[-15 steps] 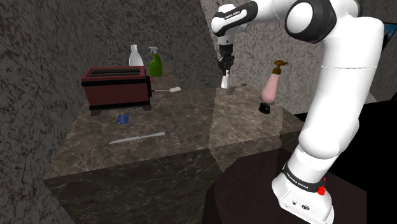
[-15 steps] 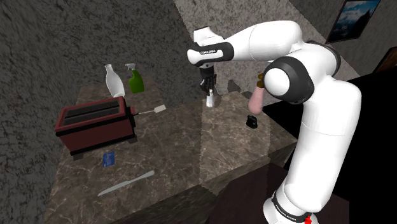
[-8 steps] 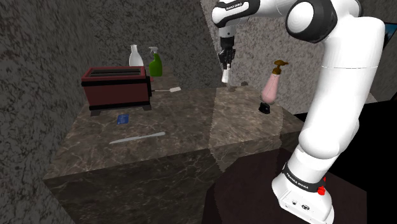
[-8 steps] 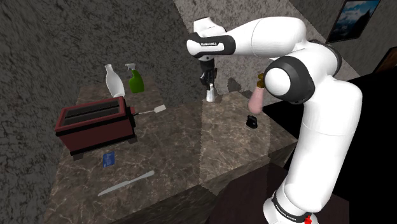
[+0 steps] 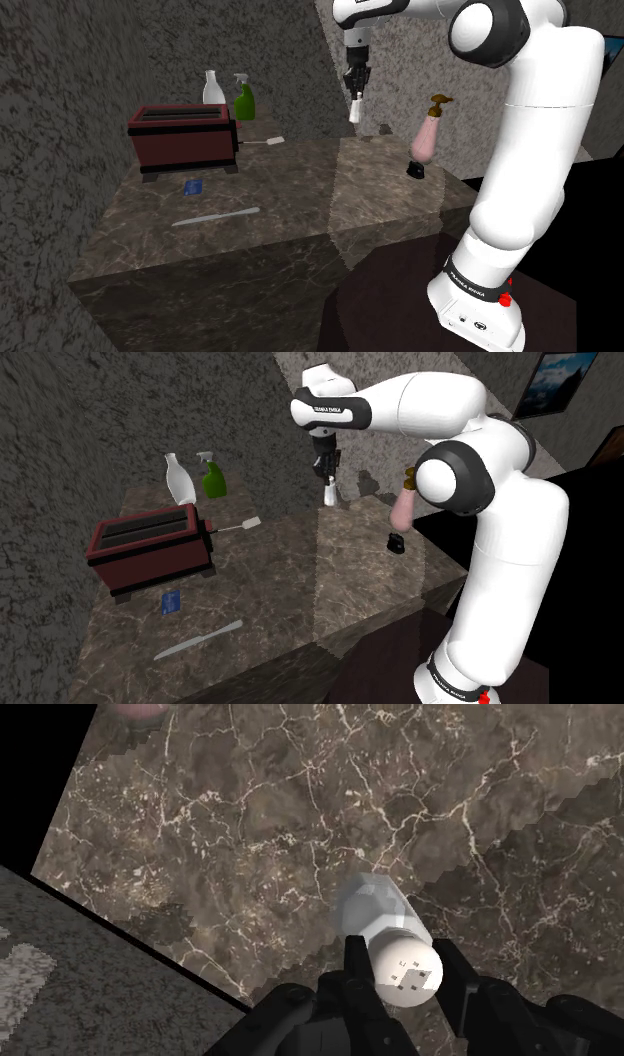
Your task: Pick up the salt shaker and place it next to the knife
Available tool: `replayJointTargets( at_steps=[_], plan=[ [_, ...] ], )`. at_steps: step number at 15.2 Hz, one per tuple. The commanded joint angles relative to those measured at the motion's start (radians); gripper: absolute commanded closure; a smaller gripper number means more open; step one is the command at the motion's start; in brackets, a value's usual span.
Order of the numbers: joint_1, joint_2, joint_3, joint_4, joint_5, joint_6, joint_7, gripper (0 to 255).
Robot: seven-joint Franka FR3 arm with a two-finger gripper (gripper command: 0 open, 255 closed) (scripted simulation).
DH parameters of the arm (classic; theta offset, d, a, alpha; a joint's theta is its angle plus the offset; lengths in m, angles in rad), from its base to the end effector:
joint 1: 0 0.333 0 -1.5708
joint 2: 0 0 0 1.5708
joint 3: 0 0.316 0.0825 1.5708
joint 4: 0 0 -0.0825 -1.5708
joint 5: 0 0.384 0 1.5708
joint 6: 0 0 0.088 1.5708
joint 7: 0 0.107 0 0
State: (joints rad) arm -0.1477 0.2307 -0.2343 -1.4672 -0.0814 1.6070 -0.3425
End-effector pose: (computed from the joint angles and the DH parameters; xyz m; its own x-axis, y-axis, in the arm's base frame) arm 0.5783 -0.2253 0.5446 0.9916 -0.0352 -0.1248 -0.0231 -0.9950 0.0972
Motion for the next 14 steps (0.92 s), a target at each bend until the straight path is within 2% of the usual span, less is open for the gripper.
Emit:
replayJointTargets(
  at_steps=[1,8,14],
  plan=[
    [0.022,-0.012,0.013,-0.009,-0.002,-0.007,0.034,255],
    [0.118,-0.025,0.075,-0.018,-0.002,-0.027,0.189,255],
    [0.196,0.004,0.127,0.027,0.005,-0.057,0.317,255]
  ],
)
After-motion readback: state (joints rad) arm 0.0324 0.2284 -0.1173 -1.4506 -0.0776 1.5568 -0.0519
